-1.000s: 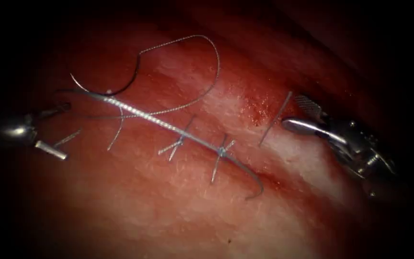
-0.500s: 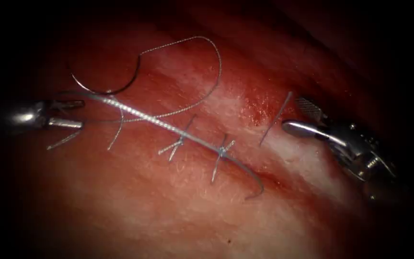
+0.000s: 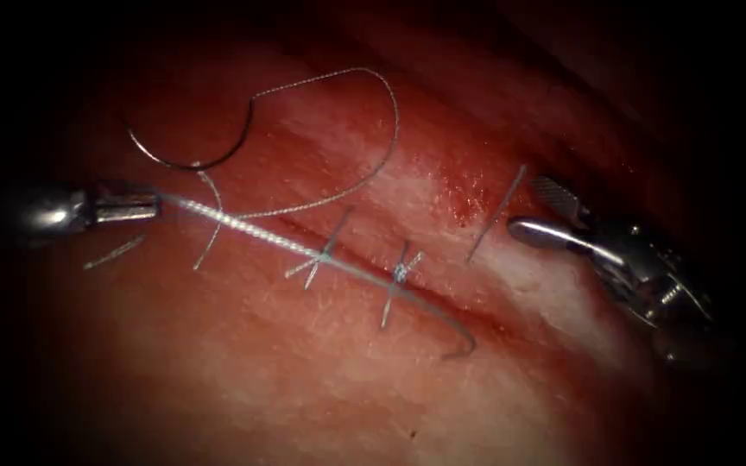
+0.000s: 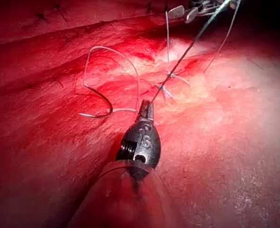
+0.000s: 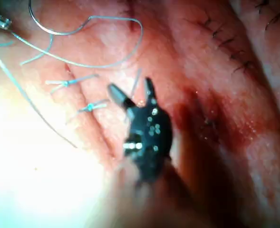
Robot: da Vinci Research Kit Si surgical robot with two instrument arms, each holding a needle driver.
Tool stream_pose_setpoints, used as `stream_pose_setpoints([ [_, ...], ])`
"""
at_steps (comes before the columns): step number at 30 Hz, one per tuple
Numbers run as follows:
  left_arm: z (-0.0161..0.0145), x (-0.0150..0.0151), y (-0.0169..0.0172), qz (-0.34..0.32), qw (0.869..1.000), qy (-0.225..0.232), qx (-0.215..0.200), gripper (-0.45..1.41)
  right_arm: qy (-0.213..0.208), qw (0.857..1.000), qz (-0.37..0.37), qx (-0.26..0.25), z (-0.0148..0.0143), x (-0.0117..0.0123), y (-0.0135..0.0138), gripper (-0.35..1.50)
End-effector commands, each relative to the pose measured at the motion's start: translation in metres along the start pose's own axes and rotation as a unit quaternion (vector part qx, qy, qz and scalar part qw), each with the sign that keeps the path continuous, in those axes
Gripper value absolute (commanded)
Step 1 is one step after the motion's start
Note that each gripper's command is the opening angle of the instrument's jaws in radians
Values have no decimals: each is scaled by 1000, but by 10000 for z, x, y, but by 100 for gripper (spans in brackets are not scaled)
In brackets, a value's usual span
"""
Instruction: Wound Closure
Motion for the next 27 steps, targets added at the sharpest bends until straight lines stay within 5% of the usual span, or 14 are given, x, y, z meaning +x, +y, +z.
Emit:
stream_pose_setpoints([
  [1, 5, 0, 1, 0, 1000, 7, -2, -45, 0, 1000, 2, 3, 1, -6, -3, 68],
  [3, 5, 6, 0, 0, 1000, 16, 0, -45, 2, 1000, 3, 6, -2, -4, -3, 66],
  [6, 7, 46, 14, 23, 999, 25, 23, -45, 1, 999, -50, -2, -28, 20, -10, 106],
  [11, 20, 75, 31, 43, 998, 9, 44, -45, -6, 997, -77, 2, -44, 49, -23, 104],
  [14, 39, 92, 40, 87, 995, -26, 50, -45, -6, 994, -105, -1, -44, 72, -40, 123],
  [15, 45, 95, 41, 92, 994, -28, 52, -45, -5, 994, -113, 5, -42, 73, -46, 116],
  [17, 58, 99, 39, 98, 993, -32, 58, -45, -6, 992, -120, 33, -34, 70, -61, 73],
  [18, 58, 99, 39, 98, 993, -32, 58, -45, -6, 992, -120, 33, -34, 70, -61, 73],
  [19, 71, 101, 36, 109, 991, -38, 61, -45, -12, 989, -138, 56, -23, 65, -73, 24],
  [20, 71, 101, 36, 109, 991, -38, 61, -45, -12, 989, -138, 56, -23, 65, -73, 24],
  [21, 81, 102, 33, 113, 991, -45, 63, -45, -27, 984, -153, 87, -9, 58, -87, -35],
  [27, 103, 104, 29, 111, 990, -54, 69, -45, -33, 975, -176, 133, 22, 44, -108, -35],
])
